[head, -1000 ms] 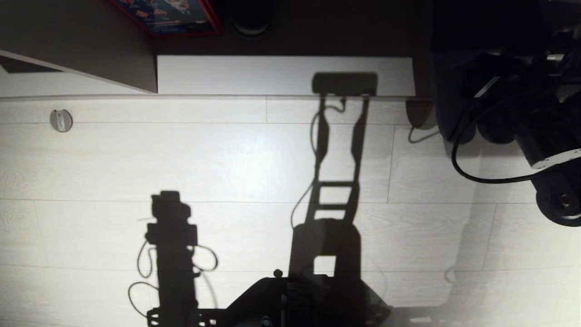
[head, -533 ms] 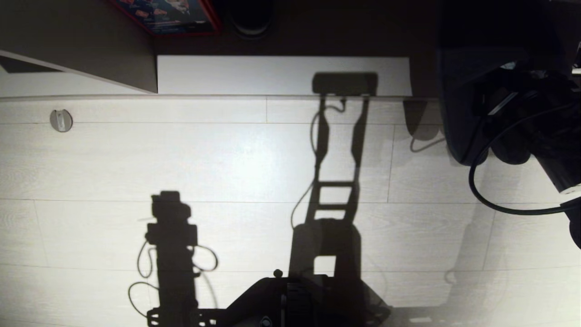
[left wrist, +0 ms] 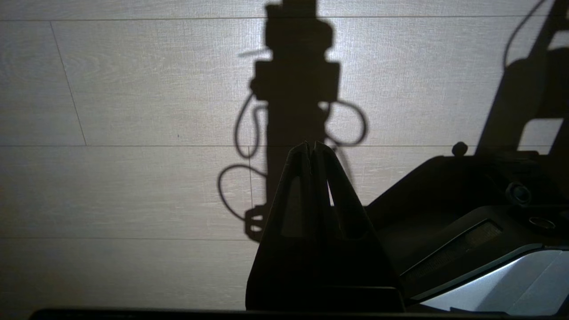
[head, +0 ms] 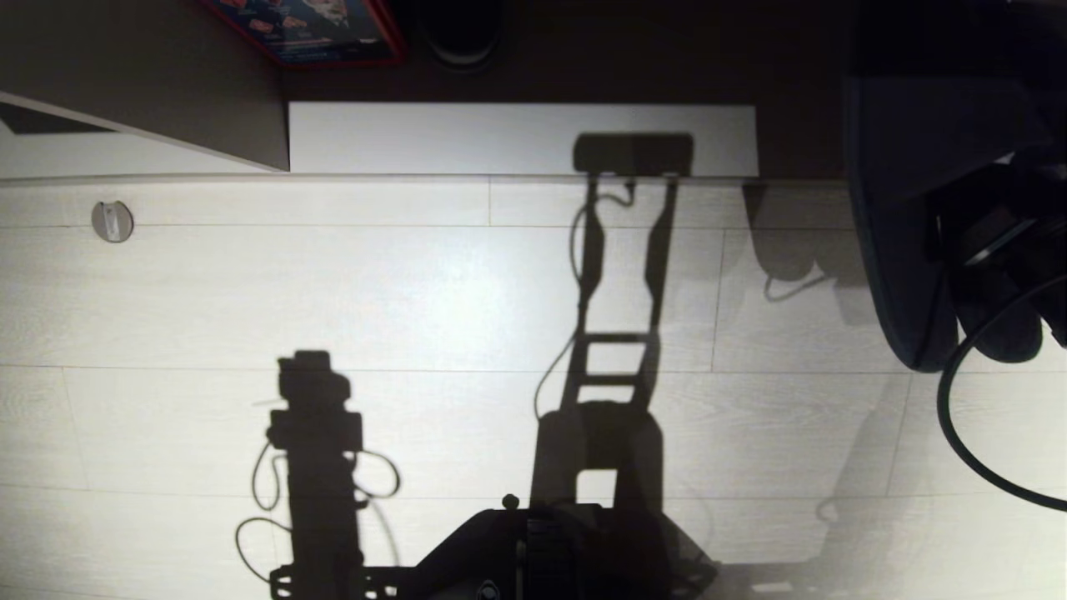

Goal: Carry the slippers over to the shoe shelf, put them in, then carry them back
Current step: Place the slippers on the floor

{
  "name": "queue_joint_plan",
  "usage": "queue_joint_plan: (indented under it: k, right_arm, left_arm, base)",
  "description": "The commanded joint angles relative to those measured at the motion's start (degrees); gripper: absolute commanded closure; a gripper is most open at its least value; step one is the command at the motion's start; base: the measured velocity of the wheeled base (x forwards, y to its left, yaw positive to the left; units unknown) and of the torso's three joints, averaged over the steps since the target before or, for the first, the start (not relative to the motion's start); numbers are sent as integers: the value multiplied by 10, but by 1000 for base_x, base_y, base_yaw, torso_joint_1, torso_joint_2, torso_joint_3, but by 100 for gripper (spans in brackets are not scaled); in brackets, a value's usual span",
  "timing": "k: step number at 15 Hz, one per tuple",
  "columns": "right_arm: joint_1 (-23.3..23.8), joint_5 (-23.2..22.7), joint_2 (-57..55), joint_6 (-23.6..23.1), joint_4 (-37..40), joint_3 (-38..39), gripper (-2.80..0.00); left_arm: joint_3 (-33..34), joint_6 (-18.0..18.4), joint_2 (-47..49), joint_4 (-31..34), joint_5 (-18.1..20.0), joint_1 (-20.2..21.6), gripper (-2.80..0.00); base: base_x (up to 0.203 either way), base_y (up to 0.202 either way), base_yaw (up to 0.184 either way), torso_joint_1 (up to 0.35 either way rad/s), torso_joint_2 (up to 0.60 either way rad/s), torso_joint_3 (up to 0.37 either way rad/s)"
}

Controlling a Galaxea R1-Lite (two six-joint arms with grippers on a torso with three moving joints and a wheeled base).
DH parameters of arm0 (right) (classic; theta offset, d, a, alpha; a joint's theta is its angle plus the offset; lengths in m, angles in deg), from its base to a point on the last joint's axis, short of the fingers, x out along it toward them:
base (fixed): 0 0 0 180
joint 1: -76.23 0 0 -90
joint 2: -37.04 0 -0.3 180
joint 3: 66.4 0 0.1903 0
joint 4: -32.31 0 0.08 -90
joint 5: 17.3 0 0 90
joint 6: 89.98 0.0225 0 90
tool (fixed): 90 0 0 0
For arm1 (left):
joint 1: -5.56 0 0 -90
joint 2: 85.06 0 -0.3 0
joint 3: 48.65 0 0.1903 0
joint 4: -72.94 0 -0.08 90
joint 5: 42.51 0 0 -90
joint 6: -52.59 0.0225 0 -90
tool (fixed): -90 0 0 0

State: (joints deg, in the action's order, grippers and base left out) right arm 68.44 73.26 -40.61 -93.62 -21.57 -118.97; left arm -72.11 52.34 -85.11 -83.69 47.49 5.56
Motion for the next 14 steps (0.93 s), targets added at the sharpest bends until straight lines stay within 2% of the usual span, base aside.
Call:
queue_joint_plan:
  k: [1, 7, 14]
  right_arm:
    - [0, 0, 56, 0, 6, 36, 0]
    - [5, 24, 174, 1, 83, 139, 0]
    - [13, 49, 395, -1, 235, 242, 0]
  left_arm:
    - [1, 0, 0, 0, 0, 0, 0]
    - [0, 0, 0, -1, 0, 0, 0]
    - [0, 0, 0, -1, 0, 0, 0]
  base:
    - [0, 0, 0, 0, 0, 0]
    - [0, 0, 0, 0, 0, 0]
    - [0, 0, 0, 0, 0, 0]
